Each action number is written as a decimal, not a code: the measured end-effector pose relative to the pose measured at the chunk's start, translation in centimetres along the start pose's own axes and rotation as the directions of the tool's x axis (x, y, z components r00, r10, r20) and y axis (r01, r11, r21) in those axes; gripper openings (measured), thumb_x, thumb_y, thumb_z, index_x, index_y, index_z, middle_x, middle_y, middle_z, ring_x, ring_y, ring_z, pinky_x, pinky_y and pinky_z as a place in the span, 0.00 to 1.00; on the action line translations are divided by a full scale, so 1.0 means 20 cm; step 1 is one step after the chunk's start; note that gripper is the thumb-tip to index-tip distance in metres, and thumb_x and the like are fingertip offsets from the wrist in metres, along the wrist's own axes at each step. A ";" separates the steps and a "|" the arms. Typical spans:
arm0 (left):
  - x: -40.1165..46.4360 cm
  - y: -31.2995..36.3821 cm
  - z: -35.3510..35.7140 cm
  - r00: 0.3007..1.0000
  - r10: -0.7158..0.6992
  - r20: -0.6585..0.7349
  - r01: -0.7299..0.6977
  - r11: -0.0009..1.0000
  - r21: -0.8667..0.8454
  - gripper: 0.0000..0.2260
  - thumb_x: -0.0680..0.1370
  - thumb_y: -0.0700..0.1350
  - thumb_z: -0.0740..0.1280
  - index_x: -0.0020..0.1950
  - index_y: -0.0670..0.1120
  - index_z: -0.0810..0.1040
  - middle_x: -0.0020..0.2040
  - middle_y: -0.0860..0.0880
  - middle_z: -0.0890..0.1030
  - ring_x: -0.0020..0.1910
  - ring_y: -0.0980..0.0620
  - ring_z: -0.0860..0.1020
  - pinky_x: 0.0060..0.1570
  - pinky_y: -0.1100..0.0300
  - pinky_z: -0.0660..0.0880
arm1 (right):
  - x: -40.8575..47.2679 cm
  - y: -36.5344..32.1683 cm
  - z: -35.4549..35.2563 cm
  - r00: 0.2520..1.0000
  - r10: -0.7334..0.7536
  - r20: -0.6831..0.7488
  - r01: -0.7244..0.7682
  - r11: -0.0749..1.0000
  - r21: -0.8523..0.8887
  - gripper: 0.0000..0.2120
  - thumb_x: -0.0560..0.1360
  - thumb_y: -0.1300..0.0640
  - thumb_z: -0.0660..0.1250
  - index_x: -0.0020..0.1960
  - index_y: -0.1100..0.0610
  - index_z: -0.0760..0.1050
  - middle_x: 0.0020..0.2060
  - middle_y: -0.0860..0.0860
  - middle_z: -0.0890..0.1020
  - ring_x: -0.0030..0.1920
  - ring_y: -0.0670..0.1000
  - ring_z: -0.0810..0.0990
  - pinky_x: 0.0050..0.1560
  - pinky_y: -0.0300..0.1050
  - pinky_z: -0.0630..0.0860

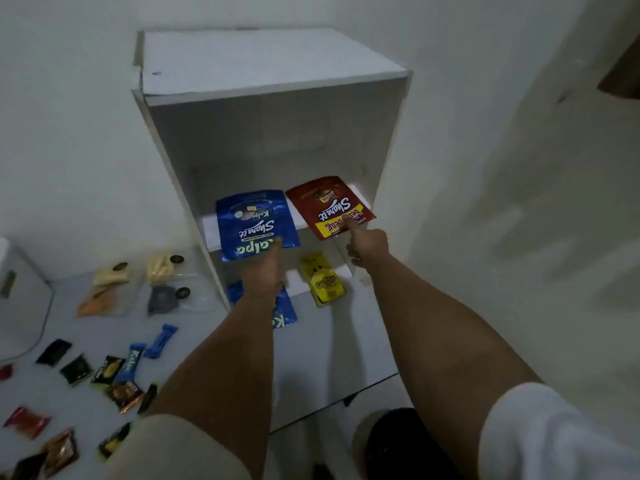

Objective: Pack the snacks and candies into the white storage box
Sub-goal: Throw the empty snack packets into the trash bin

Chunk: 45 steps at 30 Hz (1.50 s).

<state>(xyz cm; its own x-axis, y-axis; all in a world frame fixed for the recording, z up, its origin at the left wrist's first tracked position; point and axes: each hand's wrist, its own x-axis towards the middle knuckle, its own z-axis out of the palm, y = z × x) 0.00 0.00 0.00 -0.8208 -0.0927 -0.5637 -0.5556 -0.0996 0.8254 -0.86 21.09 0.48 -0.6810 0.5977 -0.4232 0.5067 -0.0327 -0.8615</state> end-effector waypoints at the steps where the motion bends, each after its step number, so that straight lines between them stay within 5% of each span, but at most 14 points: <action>1: 0.03 0.00 0.01 0.999 -0.042 0.010 0.043 0.992 -0.117 0.32 0.69 0.67 0.74 0.57 0.41 0.78 0.47 0.45 0.83 0.43 0.49 0.82 0.43 0.56 0.79 | 0.01 -0.02 0.00 0.999 0.020 0.029 -0.022 0.997 0.074 0.34 0.62 0.31 0.74 0.50 0.61 0.80 0.38 0.57 0.84 0.35 0.55 0.83 0.42 0.51 0.84; 3: 0.07 0.00 0.04 0.994 -0.096 0.042 0.105 0.946 -0.307 0.37 0.71 0.66 0.73 0.67 0.39 0.75 0.59 0.42 0.81 0.58 0.45 0.81 0.58 0.52 0.79 | 0.04 -0.05 0.02 0.994 0.065 0.090 -0.082 0.977 0.197 0.30 0.63 0.36 0.77 0.48 0.61 0.80 0.33 0.57 0.83 0.29 0.54 0.79 0.33 0.47 0.80; 5: 0.10 0.01 0.04 0.994 -0.101 0.028 0.104 0.899 -0.426 0.35 0.74 0.63 0.72 0.68 0.38 0.74 0.62 0.41 0.81 0.61 0.44 0.81 0.63 0.51 0.78 | 0.07 -0.05 0.04 0.991 0.082 0.104 -0.110 0.947 0.302 0.27 0.62 0.41 0.80 0.48 0.62 0.80 0.34 0.57 0.85 0.29 0.55 0.80 0.32 0.47 0.80; 8: 0.11 0.05 0.05 0.986 -0.156 -0.062 0.096 0.829 -0.550 0.25 0.75 0.56 0.73 0.63 0.39 0.77 0.57 0.41 0.84 0.53 0.47 0.85 0.57 0.53 0.81 | 0.12 -0.06 0.08 0.991 0.108 0.081 -0.130 0.928 0.350 0.22 0.65 0.49 0.80 0.51 0.60 0.81 0.39 0.58 0.87 0.35 0.57 0.86 0.40 0.57 0.85; 12: 0.07 0.11 0.06 0.976 -0.196 -0.092 0.099 0.783 -0.615 0.17 0.77 0.47 0.74 0.62 0.41 0.78 0.50 0.44 0.87 0.42 0.51 0.87 0.46 0.59 0.83 | 0.09 -0.09 0.08 0.990 0.098 0.105 -0.131 0.911 0.391 0.17 0.70 0.57 0.77 0.55 0.61 0.79 0.40 0.58 0.87 0.35 0.58 0.86 0.38 0.54 0.84; 20: -0.10 0.03 -0.01 0.983 -0.082 -0.164 -0.030 0.810 -0.586 0.14 0.76 0.37 0.73 0.60 0.40 0.77 0.54 0.42 0.84 0.48 0.45 0.85 0.31 0.60 0.82 | -0.16 0.00 -0.03 0.989 0.102 0.103 -0.141 0.835 0.532 0.07 0.73 0.69 0.73 0.49 0.63 0.78 0.43 0.59 0.85 0.42 0.59 0.86 0.49 0.60 0.84; 24: -0.26 -0.06 -0.05 0.976 0.061 -0.209 -0.161 0.848 -0.506 0.16 0.76 0.30 0.68 0.62 0.39 0.76 0.59 0.39 0.82 0.55 0.40 0.83 0.32 0.56 0.83 | -0.37 0.10 -0.19 0.994 0.111 0.010 -0.099 0.840 0.533 0.07 0.75 0.70 0.70 0.51 0.63 0.77 0.40 0.58 0.83 0.41 0.58 0.84 0.51 0.60 0.83; 28: -0.38 -0.18 -0.15 0.941 0.271 -0.200 -0.302 0.943 -0.141 0.08 0.75 0.37 0.68 0.44 0.51 0.77 0.44 0.49 0.81 0.47 0.44 0.82 0.48 0.45 0.82 | -0.61 0.26 -0.38 0.989 0.106 -0.102 -0.036 0.846 0.533 0.05 0.75 0.71 0.67 0.48 0.63 0.78 0.38 0.57 0.82 0.39 0.56 0.83 0.47 0.56 0.83; 30: -0.44 -0.25 -0.17 0.926 0.347 -0.146 -0.339 0.938 0.079 0.03 0.74 0.40 0.66 0.42 0.45 0.80 0.43 0.44 0.83 0.47 0.39 0.83 0.46 0.46 0.81 | -0.76 0.35 -0.47 0.981 0.091 -0.171 0.011 0.856 0.517 0.07 0.76 0.71 0.67 0.43 0.62 0.78 0.38 0.57 0.83 0.36 0.55 0.82 0.46 0.56 0.83; 33: -0.62 -0.36 -0.19 0.893 0.450 -0.028 -0.422 0.855 0.302 0.10 0.77 0.40 0.64 0.48 0.34 0.80 0.47 0.34 0.83 0.48 0.35 0.81 0.44 0.48 0.75 | -0.96 0.54 -0.60 0.962 0.078 -0.263 0.056 0.883 0.465 0.10 0.73 0.71 0.66 0.37 0.59 0.78 0.37 0.59 0.83 0.36 0.57 0.83 0.45 0.60 0.84; 36: -0.83 -0.49 -0.19 0.865 0.466 0.185 -0.497 0.750 0.436 0.10 0.80 0.40 0.62 0.47 0.35 0.80 0.48 0.34 0.82 0.49 0.36 0.79 0.42 0.53 0.68 | -1.15 0.78 -0.73 0.939 0.070 -0.336 0.042 0.948 0.315 0.05 0.67 0.65 0.68 0.36 0.60 0.83 0.37 0.60 0.86 0.41 0.60 0.86 0.46 0.67 0.83; 40: -1.00 -0.72 -0.14 0.815 0.368 0.449 -0.577 0.596 0.559 0.10 0.81 0.40 0.61 0.47 0.39 0.81 0.47 0.38 0.81 0.46 0.39 0.79 0.42 0.55 0.69 | -1.30 1.14 -0.89 0.926 0.068 -0.372 -0.036 0.995 0.091 0.13 0.67 0.58 0.66 0.43 0.65 0.84 0.40 0.61 0.86 0.42 0.61 0.87 0.46 0.64 0.84; 45: -1.14 -1.01 -0.05 0.797 0.179 0.577 -0.573 0.526 0.628 0.15 0.80 0.39 0.61 0.33 0.44 0.71 0.41 0.39 0.80 0.38 0.44 0.75 0.37 0.57 0.68 | -1.48 1.43 -1.01 0.916 0.151 -0.371 -0.166 0.986 -0.009 0.12 0.75 0.59 0.64 0.44 0.66 0.82 0.41 0.59 0.85 0.42 0.59 0.85 0.48 0.57 0.84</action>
<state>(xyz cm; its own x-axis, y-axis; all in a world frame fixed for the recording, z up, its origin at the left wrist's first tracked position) 30.05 3.11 -3.81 -0.8304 0.4795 -0.2838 0.0944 0.6231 0.7764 44.48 18.61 -6.07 -0.3512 0.8399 -0.4138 0.6176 -0.1244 -0.7766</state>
